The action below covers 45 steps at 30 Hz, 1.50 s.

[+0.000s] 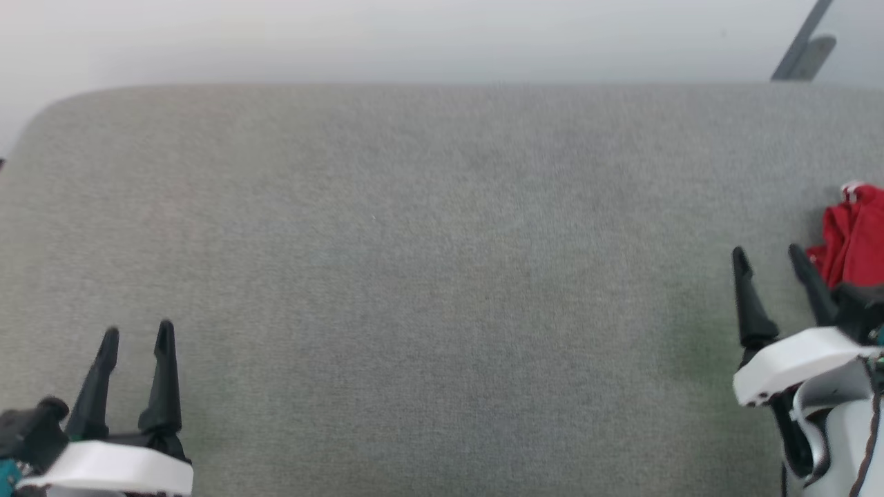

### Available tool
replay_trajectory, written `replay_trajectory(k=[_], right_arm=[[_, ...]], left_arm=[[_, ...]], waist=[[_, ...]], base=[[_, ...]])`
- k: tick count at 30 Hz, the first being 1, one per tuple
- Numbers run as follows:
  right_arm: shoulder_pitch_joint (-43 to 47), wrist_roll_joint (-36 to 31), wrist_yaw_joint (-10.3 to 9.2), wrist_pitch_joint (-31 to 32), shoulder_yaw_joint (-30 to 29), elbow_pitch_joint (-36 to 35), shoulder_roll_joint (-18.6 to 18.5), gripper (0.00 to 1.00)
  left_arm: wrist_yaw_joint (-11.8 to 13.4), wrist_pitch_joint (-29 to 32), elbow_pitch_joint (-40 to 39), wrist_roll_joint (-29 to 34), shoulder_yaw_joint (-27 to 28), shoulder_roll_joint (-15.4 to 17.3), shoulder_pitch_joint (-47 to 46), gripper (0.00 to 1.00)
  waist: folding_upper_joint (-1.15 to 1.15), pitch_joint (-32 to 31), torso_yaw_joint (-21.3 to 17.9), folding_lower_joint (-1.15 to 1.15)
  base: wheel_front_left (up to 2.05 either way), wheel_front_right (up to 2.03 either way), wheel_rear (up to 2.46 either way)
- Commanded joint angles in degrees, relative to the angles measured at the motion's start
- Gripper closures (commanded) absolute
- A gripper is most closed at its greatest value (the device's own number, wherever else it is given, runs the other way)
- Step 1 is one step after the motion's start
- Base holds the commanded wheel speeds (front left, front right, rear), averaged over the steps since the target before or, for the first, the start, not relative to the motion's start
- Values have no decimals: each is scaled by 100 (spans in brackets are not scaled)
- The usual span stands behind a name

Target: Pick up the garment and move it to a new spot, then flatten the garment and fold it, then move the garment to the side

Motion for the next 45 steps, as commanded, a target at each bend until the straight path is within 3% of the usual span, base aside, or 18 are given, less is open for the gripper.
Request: replay_trajectory(k=[1, 13, 28, 41, 42, 45], right_arm=[[102, 66, -13, -115, 53, -13, 28, 0], [793, 344, -12, -402, 167, -663, 191, 0], [1748, 491, -9, -324, -183, -1737, 532, 0], [1794, 510, -9, -247, -234, -1947, 660, 0], [1771, 489, -4, -242, -228, -1914, 644, 100], [1805, 499, -4, -239, -221, -1763, 661, 100]], left_arm=[[15, -28, 3, 45, 42, -44, 98, 0], [15, -28, -242, 305, 332, -302, 571, 0], [15, -28, -471, 420, 323, -292, 852, 0], [15, -28, -512, 474, 373, -278, 680, 0], [0, -1, -503, 462, 359, -276, 743, 100], [-1, 18, -364, 452, 315, -367, 799, 100]], waist=[[0, -203, 99, 0], [0, -594, 323, 0], [0, -668, 334, 0], [0, -595, 274, 0], [0, -594, 275, 0], [0, -592, 274, 0]], base=[[0, 0, 0], [0, 0, 0], [0, 0, 0], [0, 0, 0], [0, 0, 0], [0, 0, 0]])
